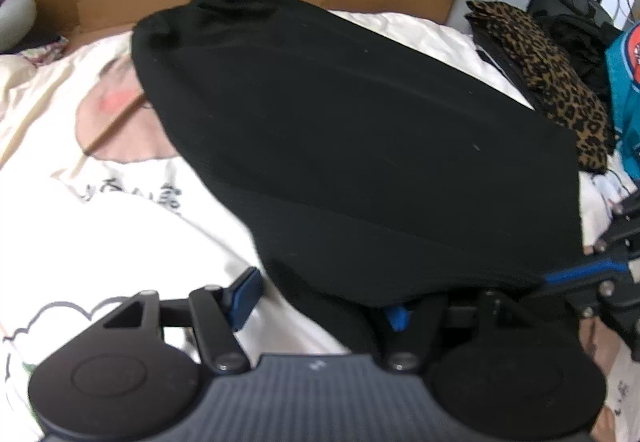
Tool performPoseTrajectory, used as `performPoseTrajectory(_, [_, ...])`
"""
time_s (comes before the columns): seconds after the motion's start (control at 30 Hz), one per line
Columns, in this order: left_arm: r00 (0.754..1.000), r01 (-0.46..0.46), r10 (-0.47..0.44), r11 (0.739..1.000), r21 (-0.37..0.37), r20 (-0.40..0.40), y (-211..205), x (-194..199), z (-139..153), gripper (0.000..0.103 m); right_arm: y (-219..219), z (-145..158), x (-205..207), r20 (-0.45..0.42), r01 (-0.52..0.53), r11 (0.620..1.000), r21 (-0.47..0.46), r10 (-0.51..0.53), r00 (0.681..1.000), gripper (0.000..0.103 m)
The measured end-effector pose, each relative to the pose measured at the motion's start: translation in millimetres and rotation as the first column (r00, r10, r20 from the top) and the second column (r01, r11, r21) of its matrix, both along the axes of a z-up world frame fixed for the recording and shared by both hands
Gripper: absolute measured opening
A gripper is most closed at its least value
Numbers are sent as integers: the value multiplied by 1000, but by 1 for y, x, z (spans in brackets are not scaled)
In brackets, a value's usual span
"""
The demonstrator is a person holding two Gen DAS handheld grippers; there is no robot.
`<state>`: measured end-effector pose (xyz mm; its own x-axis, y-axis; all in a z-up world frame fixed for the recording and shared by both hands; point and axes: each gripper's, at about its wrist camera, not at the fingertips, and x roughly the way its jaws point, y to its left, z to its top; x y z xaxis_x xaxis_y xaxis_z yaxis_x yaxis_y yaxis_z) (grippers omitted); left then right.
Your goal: Fold clothes
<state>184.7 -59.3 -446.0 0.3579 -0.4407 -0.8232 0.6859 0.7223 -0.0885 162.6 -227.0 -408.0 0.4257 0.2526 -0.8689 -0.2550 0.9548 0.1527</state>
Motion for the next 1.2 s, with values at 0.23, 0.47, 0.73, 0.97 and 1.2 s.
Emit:
performPoseTrajectory(0.23, [998, -41, 40, 999, 19, 48, 22, -7, 10, 66, 3, -2, -2, -9, -8, 1000, 0, 8, 1000, 1])
performPoseTrajectory(0.47, [993, -108, 107, 994, 19, 51, 45, -10, 23, 66, 4, -3, -4, -18, -15, 1000, 1, 15, 1000, 1])
performPoseTrajectory(0.73, [996, -81, 80, 997, 6, 35, 34, -9, 15, 59, 7, -3, -5, -38, -23, 999, 26, 24, 999, 4])
performPoseTrajectory(0.97, [997, -70, 70, 997, -18, -23, 42, -7, 9, 20, 10, -1, -9, -64, -34, 996, 81, 39, 997, 25])
performPoseTrajectory(1.2, [997, -66, 66, 998, -7, -36, 55, -11, 10, 11, -4, -8, -12, -90, 19, 995, 99, -10, 996, 31])
